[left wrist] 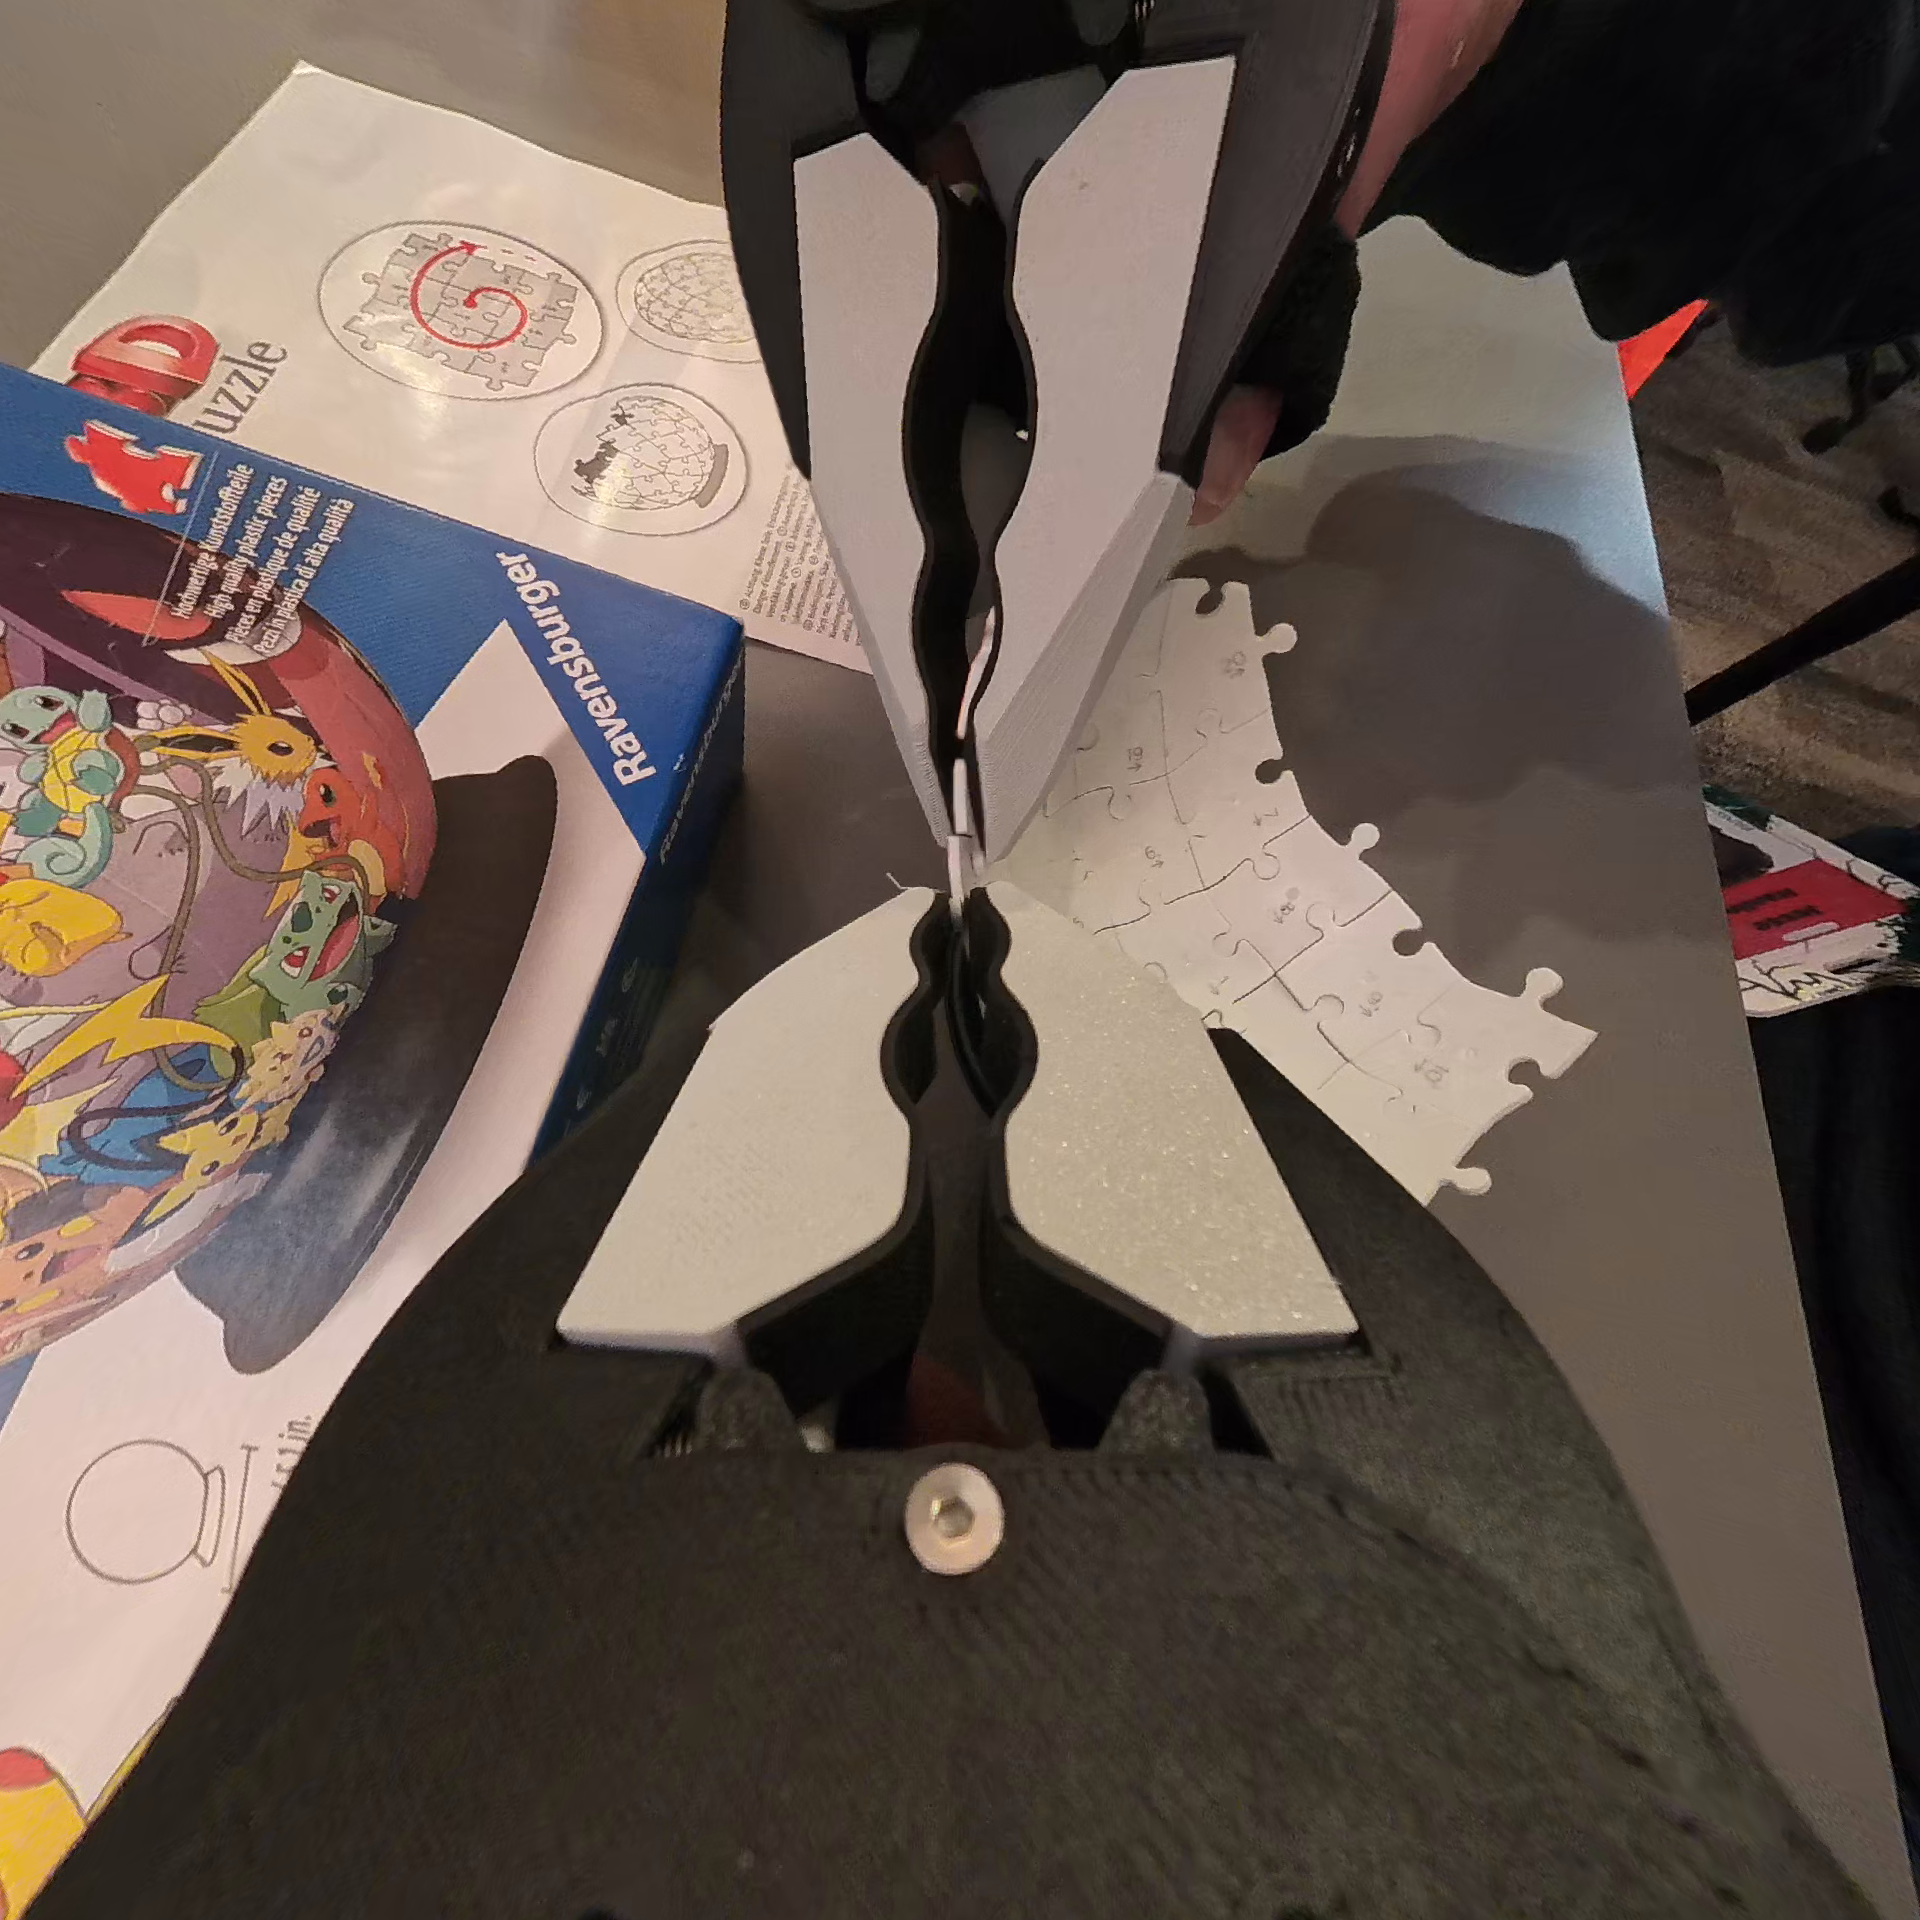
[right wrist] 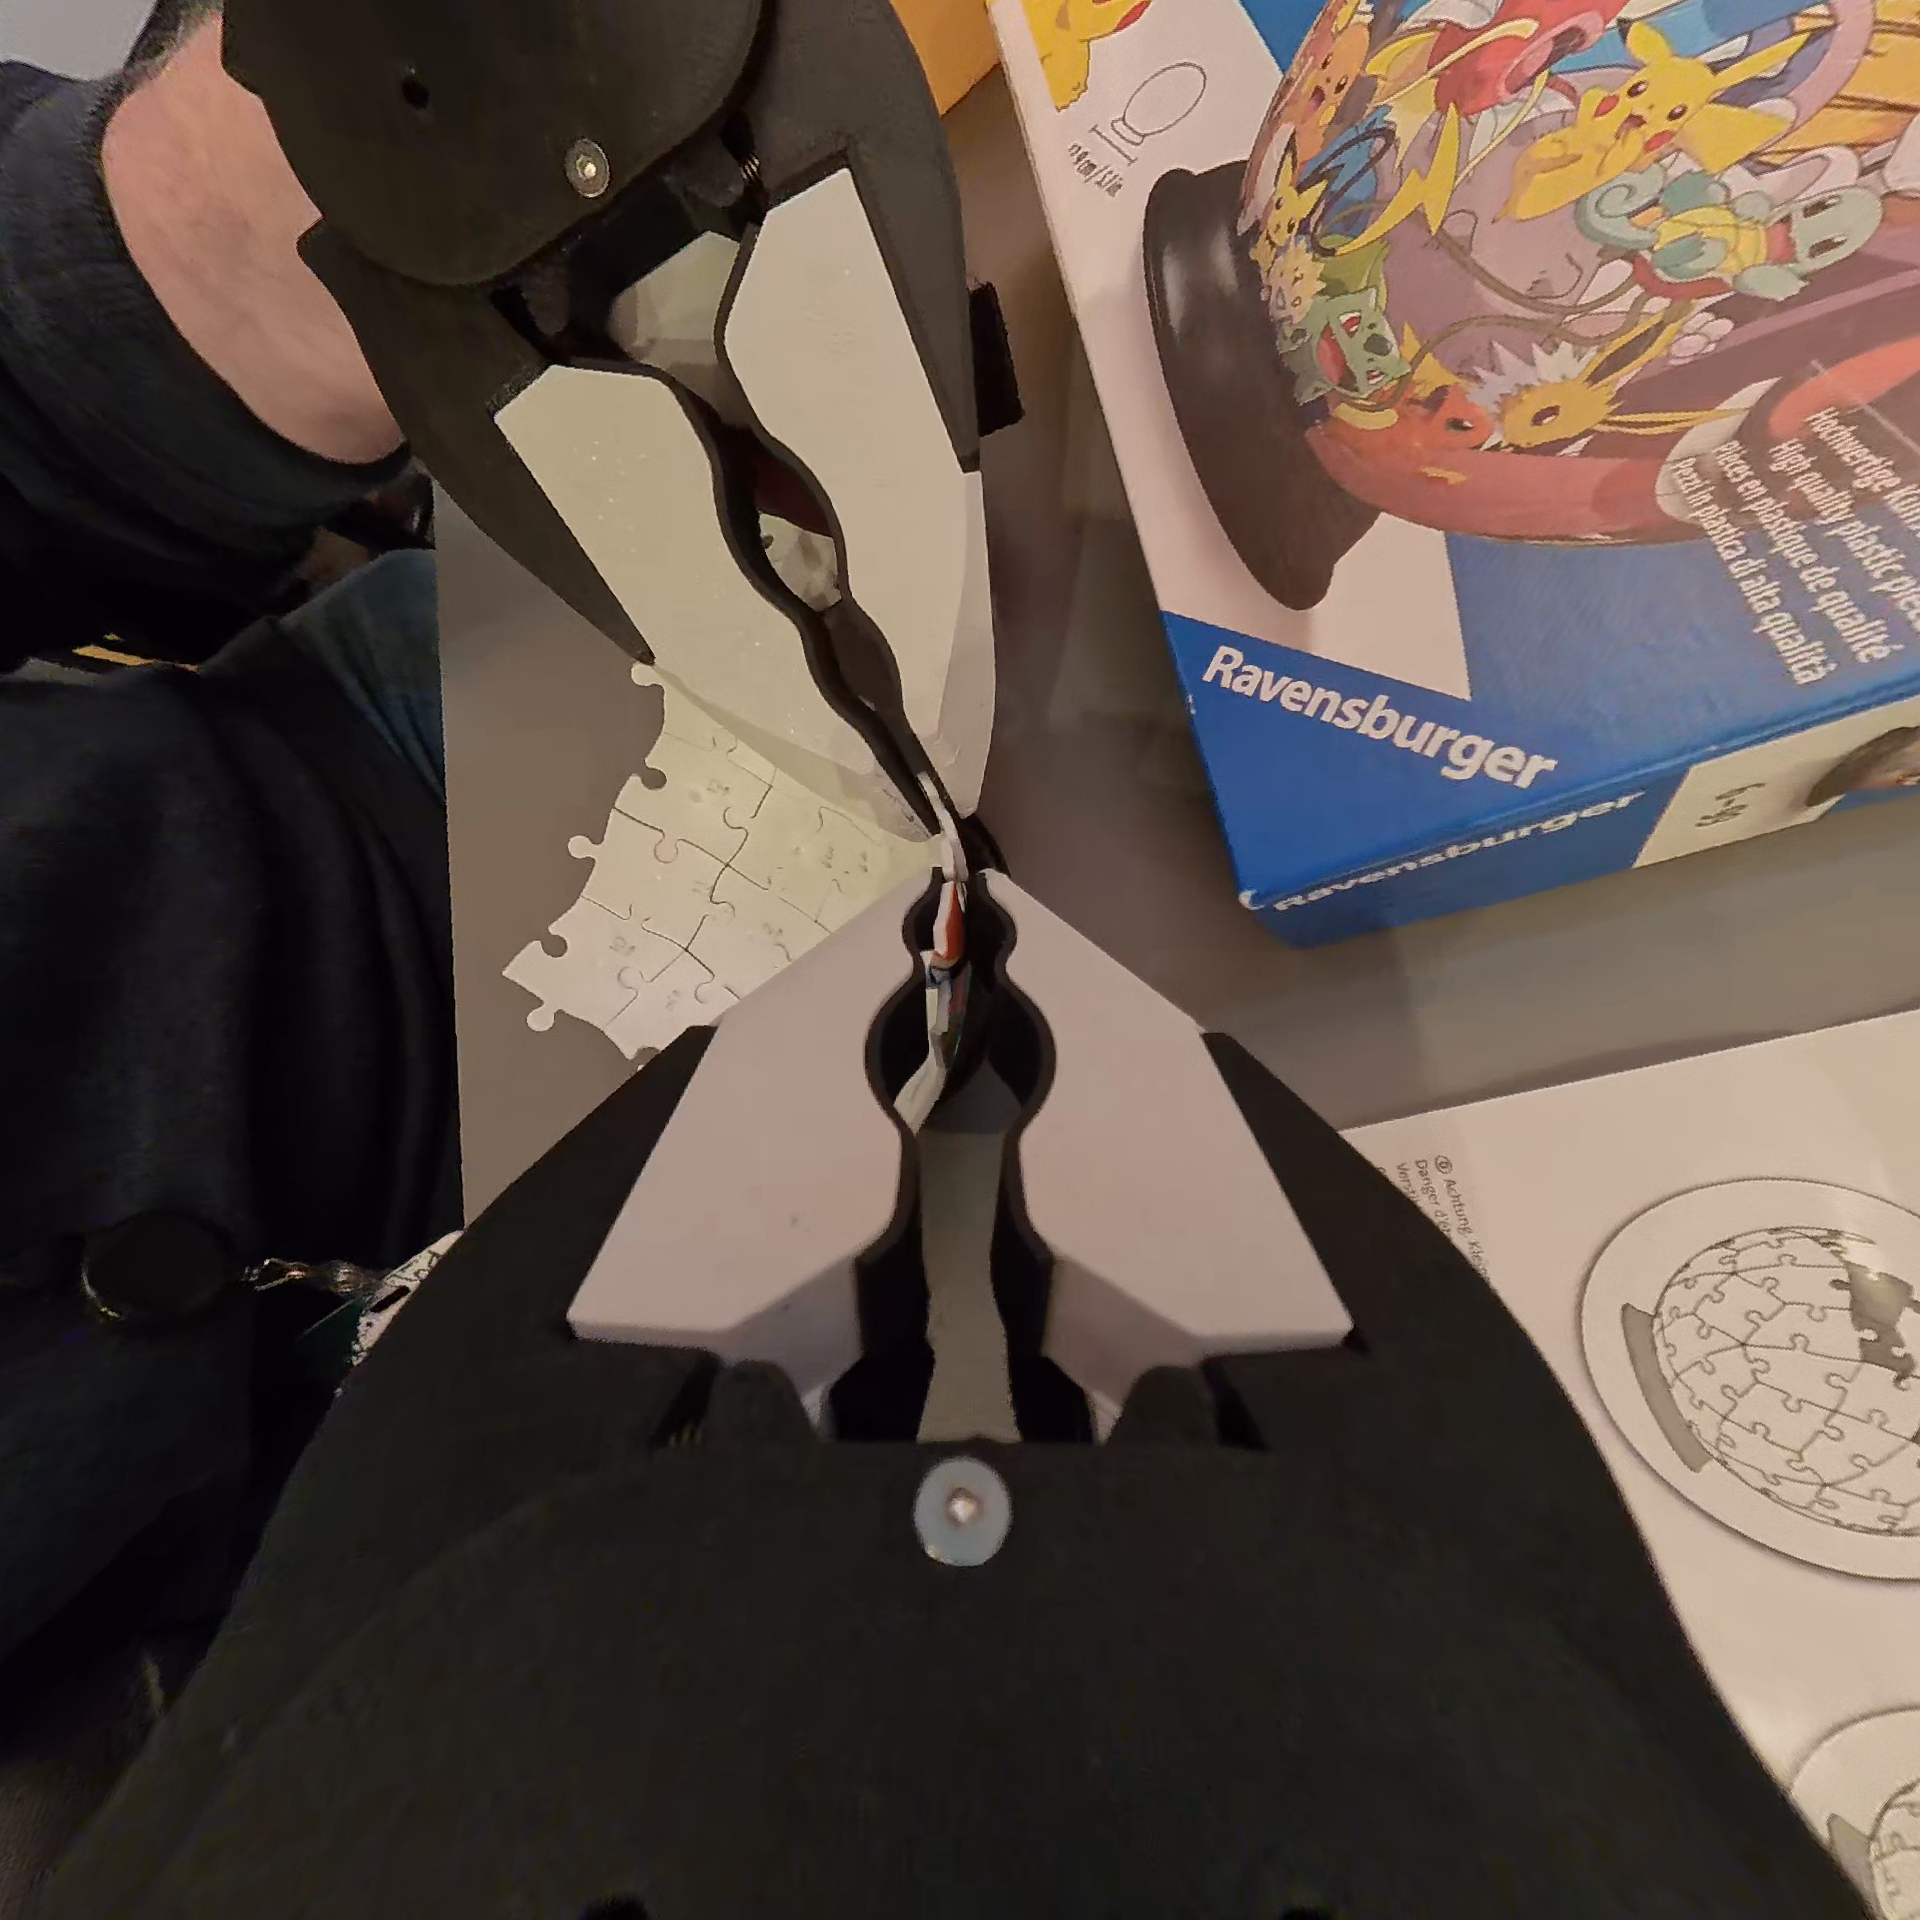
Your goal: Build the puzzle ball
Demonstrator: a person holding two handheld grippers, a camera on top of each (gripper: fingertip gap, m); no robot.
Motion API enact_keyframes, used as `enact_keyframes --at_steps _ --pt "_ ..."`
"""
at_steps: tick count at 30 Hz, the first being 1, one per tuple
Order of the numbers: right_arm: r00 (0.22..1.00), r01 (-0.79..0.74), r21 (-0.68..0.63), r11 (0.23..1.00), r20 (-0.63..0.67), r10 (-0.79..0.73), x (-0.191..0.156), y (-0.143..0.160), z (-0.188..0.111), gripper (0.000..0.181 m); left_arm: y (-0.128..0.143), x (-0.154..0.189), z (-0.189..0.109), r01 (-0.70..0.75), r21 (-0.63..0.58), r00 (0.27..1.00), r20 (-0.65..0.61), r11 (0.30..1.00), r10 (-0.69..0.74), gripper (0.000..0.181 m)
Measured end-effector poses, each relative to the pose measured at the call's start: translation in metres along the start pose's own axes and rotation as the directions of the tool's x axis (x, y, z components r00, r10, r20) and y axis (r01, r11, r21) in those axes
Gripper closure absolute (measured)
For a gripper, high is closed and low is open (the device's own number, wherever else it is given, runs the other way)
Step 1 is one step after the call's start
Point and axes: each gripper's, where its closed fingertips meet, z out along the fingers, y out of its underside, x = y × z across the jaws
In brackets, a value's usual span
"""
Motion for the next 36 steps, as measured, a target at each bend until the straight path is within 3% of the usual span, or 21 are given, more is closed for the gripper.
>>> enact_keyframes --at_steps 12,19,28,36 --pt "0.998 0.004 0.005 1.000 -0.056 -0.004 -0.0002 -0.0003 -0.0021 0.179 -0.0013 -0.0008 0.0002 0.017 0.015 1.000 0.002 1.000 -0.017 0.178" --pt "0.991 0.059 -0.063 0.996 -0.115 -0.066 0.0017 0.0016 -0.0017 0.180 -0.0012 -0.0013 0.0015 0.013 0.006 1.000 0.004 1.000 -0.013 0.178" --pt "0.992 0.065 -0.106 0.992 -0.098 -0.075 0.0031 0.0052 -0.0012 0.177 -0.0016 -0.0001 0.0023 0.007 0.006 1.000 0.002 1.000 -0.007 0.178" --pt "0.999 -0.018 -0.026 1.000 -0.041 0.017 0.0018 0.0019 -0.0043 0.179 -0.0052 -0.0011 0.0003 0.009 0.037 1.000 -0.002 0.999 -0.009 0.178"
